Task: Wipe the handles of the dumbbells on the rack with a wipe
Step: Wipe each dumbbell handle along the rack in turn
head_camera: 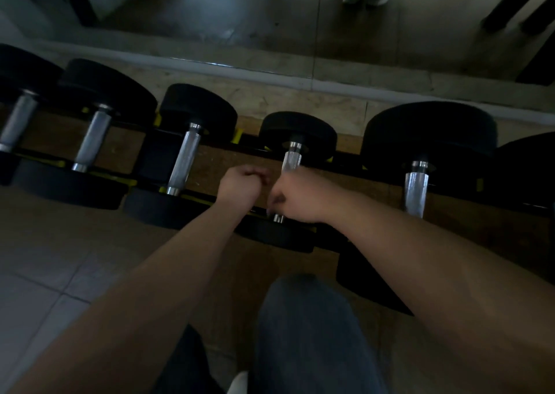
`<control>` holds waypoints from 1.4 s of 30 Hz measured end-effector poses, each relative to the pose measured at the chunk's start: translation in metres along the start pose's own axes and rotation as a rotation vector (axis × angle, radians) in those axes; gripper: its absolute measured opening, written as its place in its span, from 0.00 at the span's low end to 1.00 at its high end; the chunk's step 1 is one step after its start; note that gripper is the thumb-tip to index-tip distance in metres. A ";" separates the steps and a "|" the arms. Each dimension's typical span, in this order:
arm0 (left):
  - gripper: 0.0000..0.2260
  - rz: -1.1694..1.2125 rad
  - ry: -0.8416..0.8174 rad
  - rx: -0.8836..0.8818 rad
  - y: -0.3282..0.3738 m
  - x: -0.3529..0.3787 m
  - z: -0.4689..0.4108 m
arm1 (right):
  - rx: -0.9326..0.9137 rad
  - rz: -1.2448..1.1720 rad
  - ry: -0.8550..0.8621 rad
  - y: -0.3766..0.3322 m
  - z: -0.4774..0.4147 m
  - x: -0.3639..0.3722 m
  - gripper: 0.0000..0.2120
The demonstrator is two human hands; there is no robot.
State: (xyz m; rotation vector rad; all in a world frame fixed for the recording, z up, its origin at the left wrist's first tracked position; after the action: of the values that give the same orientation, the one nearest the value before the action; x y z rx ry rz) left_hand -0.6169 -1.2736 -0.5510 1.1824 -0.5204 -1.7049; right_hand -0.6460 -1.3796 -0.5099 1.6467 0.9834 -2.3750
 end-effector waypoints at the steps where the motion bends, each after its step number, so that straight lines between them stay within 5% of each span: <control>1: 0.16 0.000 0.008 0.010 0.002 -0.001 0.002 | 0.002 0.025 0.012 0.000 0.000 -0.003 0.07; 6: 0.13 -0.019 0.052 0.047 0.005 -0.007 0.007 | 0.211 0.020 0.406 0.036 0.005 -0.049 0.09; 12: 0.12 -0.102 -0.009 0.068 0.008 -0.001 0.000 | 0.005 0.022 -0.018 -0.007 0.008 -0.004 0.06; 18: 0.11 -0.037 0.035 0.045 -0.002 -0.008 -0.003 | 0.254 0.082 0.418 0.033 0.005 -0.057 0.11; 24: 0.13 -0.135 0.007 0.099 0.005 -0.005 -0.006 | 0.143 0.102 0.004 0.000 0.003 -0.011 0.08; 29: 0.14 -0.041 -0.016 0.033 -0.005 -0.006 -0.008 | 0.313 0.376 0.203 0.009 -0.014 -0.059 0.09; 35: 0.12 -0.077 -0.065 0.119 0.002 -0.003 -0.005 | 0.242 0.343 -0.015 -0.020 -0.013 -0.027 0.08; 42: 0.14 -0.076 -0.147 0.092 0.003 0.005 -0.001 | 0.269 0.529 0.098 -0.008 -0.019 -0.055 0.08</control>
State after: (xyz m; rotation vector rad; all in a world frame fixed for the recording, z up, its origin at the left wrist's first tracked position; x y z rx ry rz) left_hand -0.6149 -1.2789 -0.5517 1.1602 -0.6570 -1.8596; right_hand -0.6111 -1.3787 -0.4623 1.8367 0.1889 -2.1379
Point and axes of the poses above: each hand's wrist, its own z-axis away from the middle knuckle, its own x-axis out of the palm, y = z × x, the point moved 10 cm from there along -z, towards the middle knuckle, and after that the axes turned 6 degrees about -x, right-handed, at the moved point
